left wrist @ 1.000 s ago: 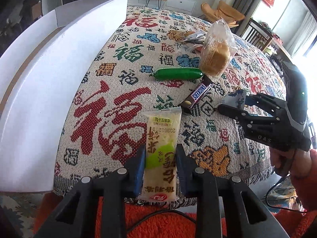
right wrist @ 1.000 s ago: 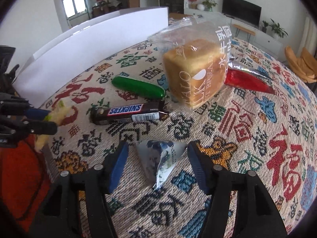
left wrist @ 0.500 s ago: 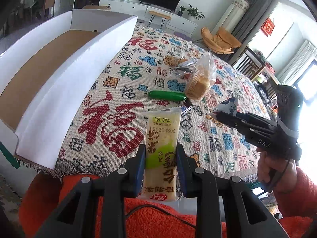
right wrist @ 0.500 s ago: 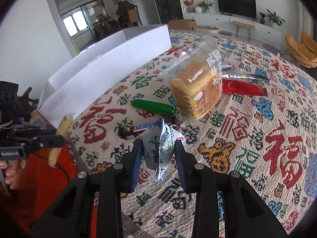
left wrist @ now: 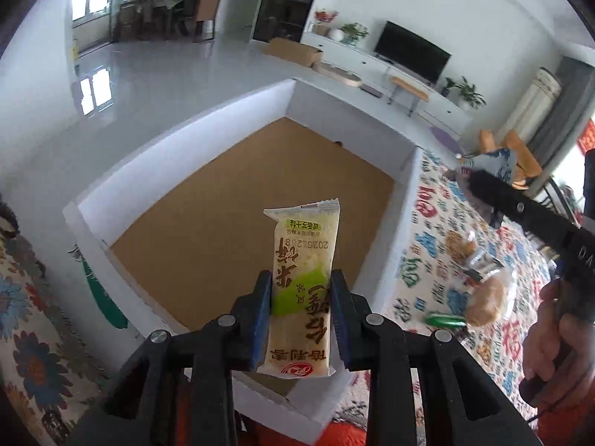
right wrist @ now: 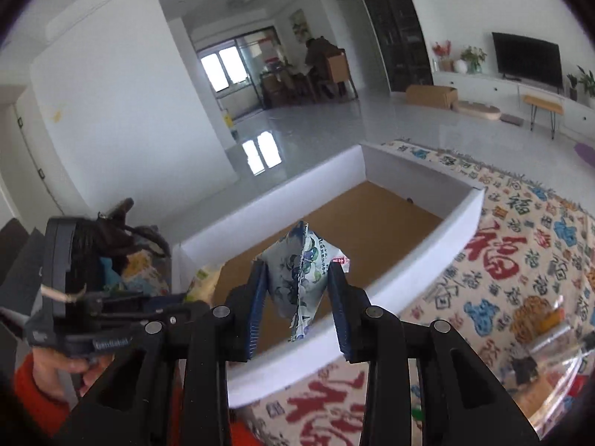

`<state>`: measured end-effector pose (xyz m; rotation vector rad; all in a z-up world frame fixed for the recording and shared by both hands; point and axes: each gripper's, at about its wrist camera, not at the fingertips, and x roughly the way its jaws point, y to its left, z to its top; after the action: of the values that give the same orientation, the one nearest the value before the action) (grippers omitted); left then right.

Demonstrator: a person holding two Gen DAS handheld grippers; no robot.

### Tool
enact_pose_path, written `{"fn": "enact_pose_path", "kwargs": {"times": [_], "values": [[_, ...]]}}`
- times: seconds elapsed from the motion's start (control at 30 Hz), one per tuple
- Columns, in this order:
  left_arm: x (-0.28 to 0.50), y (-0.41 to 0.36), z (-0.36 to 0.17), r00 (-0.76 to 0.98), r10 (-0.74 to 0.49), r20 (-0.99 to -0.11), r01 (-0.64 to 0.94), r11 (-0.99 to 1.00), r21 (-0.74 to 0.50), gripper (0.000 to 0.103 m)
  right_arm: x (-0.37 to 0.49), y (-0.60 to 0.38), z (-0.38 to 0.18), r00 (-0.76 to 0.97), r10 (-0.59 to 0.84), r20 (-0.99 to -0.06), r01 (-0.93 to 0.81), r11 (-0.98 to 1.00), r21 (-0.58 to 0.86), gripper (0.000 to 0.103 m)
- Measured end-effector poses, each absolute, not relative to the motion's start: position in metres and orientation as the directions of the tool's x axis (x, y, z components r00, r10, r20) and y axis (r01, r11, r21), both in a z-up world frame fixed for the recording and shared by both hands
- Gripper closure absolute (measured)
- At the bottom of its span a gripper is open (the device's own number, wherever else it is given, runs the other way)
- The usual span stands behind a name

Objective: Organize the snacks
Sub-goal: 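Carry both packs over the white box and open both grippers, then withdraw both grippers from the box back toward the table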

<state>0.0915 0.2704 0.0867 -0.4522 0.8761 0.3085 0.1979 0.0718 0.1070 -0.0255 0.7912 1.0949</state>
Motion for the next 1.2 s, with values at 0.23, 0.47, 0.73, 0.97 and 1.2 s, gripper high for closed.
{"fn": "enact_pose_path", "kwargs": {"times": [0.23, 0.47, 0.73, 0.97, 1.2], "values": [[0.089, 0.278, 0.049, 0.586, 0.119, -0.802, -0.495, 0.836, -0.238, 0.012, 0.22, 0.093, 0.078, 0.215, 0.745, -0.631, -0.708, 0.564, 0.424, 0.041], [0.066, 0.176, 0.045, 0.637, 0.0, -0.771, -0.242, 0.95, -0.2, 0.012, 0.169, -0.007, 0.066, 0.382, 0.672, -0.634, -0.752, 0.625, 0.211, 0.036], [0.003, 0.081, 0.034, 0.686, 0.13, -0.716, -0.095, 0.991, 0.089, 0.012, 0.105, -0.169, 0.027, 0.57, 0.501, -0.652, -0.588, 0.802, 0.102, 0.033], [-0.018, 0.184, 0.063, 0.72, 0.271, -0.639, -0.398, 0.915, -0.061, 0.001, 0.083, -0.218, -0.012, 0.576, 0.415, -0.704, -0.467, 0.874, 0.133, 0.033], [-0.056, 0.323, 0.064, 0.53, 0.55, -0.645, -0.829, 0.496, -0.258, 0.001, 0.071, -0.198, -0.011, 0.572, 0.462, -0.678, -0.527, 0.84, 0.128, 0.033]]}}
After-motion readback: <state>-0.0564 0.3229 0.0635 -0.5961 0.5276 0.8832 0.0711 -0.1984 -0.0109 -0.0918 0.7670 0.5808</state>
